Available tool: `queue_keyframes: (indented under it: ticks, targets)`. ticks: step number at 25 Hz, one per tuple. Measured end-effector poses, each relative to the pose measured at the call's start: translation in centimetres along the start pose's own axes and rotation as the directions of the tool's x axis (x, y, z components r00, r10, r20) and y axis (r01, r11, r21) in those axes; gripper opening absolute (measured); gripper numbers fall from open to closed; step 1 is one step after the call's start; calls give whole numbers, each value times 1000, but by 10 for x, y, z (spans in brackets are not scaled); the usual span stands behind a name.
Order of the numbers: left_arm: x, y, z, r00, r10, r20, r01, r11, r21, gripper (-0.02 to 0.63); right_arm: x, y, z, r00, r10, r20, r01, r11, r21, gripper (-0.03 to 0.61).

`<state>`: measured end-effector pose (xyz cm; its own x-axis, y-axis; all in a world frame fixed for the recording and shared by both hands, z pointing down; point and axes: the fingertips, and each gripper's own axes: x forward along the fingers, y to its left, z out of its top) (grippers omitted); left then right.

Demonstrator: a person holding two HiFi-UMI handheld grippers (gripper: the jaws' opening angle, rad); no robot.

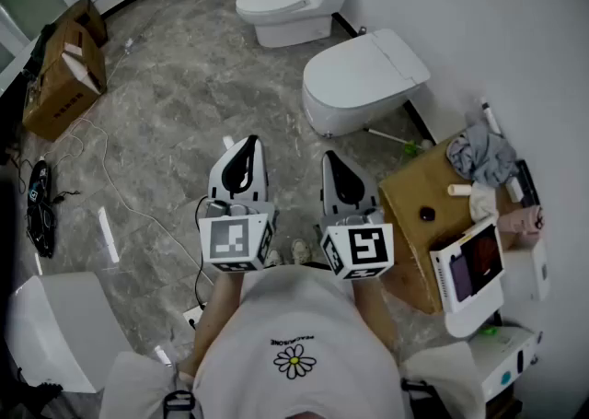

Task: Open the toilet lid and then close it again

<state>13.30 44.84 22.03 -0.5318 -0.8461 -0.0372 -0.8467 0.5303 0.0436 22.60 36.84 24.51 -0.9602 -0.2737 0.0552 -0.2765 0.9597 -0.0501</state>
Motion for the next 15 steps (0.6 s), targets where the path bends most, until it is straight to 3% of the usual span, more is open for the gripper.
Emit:
queue_keyframes:
  ticks: [3, 8, 15]
  targets:
    - [6, 4, -2, 1000, 1, -2, -2, 1000, -6, 25, 5, -1, 2, 1000, 5, 3, -5, 1000, -7, 29]
    - [15, 6, -6, 1000, -23, -9, 22, 999, -34, 25, 3, -8, 3, 999, 5, 35, -9, 995, 99, 29]
    - [30, -5, -18, 998, -48, -33, 47, 998, -43, 25, 2, -22, -5, 1000, -5, 29, 1, 993, 115, 31]
